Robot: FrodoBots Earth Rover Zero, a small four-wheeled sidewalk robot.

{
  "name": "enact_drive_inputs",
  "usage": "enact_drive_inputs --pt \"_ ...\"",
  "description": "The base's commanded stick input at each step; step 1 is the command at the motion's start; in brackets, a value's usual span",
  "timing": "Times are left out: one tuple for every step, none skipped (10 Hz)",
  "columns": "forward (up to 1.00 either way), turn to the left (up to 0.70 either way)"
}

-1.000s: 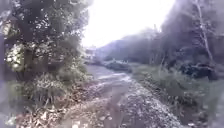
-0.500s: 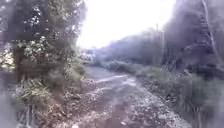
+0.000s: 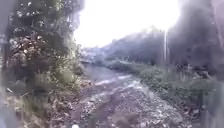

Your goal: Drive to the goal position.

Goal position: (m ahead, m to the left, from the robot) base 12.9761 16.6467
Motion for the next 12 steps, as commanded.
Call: enact_drive_inputs --pt "0.85 -0.34" --pt "0.85 -0.23" --pt "0.85 -0.08" --pt "0.85 0.0" --pt "0.85 0.0" --pt "0.85 0.0" --pt "0.85 0.0" --pt "0.85 0.0" --pt "0.85 0.0" --pt "0.85 0.0" --pt "0.85 0.0" --pt "0.85 0.0"
